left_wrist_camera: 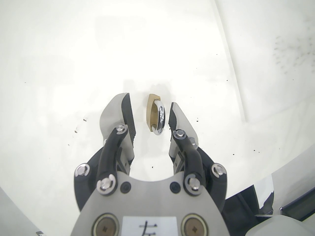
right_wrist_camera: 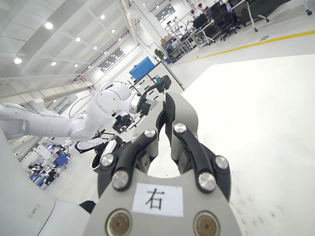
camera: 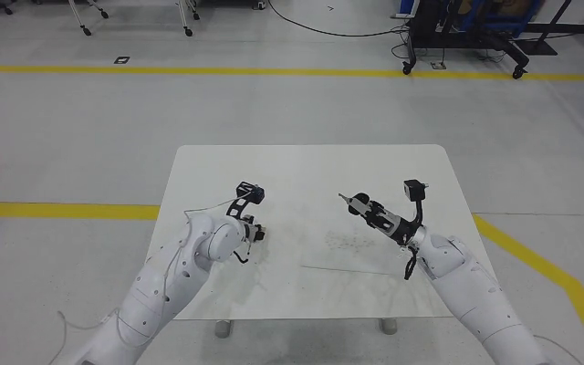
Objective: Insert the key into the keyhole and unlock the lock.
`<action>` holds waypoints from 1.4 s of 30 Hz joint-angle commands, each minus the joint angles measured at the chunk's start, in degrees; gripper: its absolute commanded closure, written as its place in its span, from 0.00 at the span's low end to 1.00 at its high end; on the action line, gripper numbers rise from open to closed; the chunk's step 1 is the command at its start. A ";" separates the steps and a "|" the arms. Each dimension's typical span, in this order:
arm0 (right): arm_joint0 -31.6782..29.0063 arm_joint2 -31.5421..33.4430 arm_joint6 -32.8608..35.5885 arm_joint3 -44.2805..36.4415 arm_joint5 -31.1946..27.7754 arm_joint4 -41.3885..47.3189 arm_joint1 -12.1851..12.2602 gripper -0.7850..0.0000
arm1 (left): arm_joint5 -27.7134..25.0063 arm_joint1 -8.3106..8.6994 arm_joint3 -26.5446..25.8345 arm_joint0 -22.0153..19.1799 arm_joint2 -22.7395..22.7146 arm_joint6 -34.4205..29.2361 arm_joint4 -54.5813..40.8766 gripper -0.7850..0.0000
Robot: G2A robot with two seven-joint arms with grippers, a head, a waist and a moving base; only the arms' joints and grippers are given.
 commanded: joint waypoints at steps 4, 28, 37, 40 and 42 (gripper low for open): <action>0.00 0.00 0.00 0.00 0.00 0.00 0.00 1.00 | 0.05 -0.35 0.63 -0.26 0.29 -0.49 0.14 0.77; 0.00 0.00 0.00 0.00 0.00 0.00 0.00 1.00 | -14.35 -0.84 3.29 0.13 -6.43 14.12 -10.89 1.00; 0.00 0.00 0.00 0.00 0.00 0.00 0.00 1.00 | -17.37 -1.00 3.93 1.08 -6.58 17.56 -13.36 1.00; 0.16 -1.48 -0.30 -1.40 1.69 1.48 -0.54 1.00 | -18.85 -1.33 6.52 2.13 -8.20 20.14 -22.01 1.00; 1.53 -3.35 -1.25 -1.17 3.63 3.31 -1.40 1.00 | -21.57 -1.68 9.34 2.19 -9.29 20.56 -30.43 1.00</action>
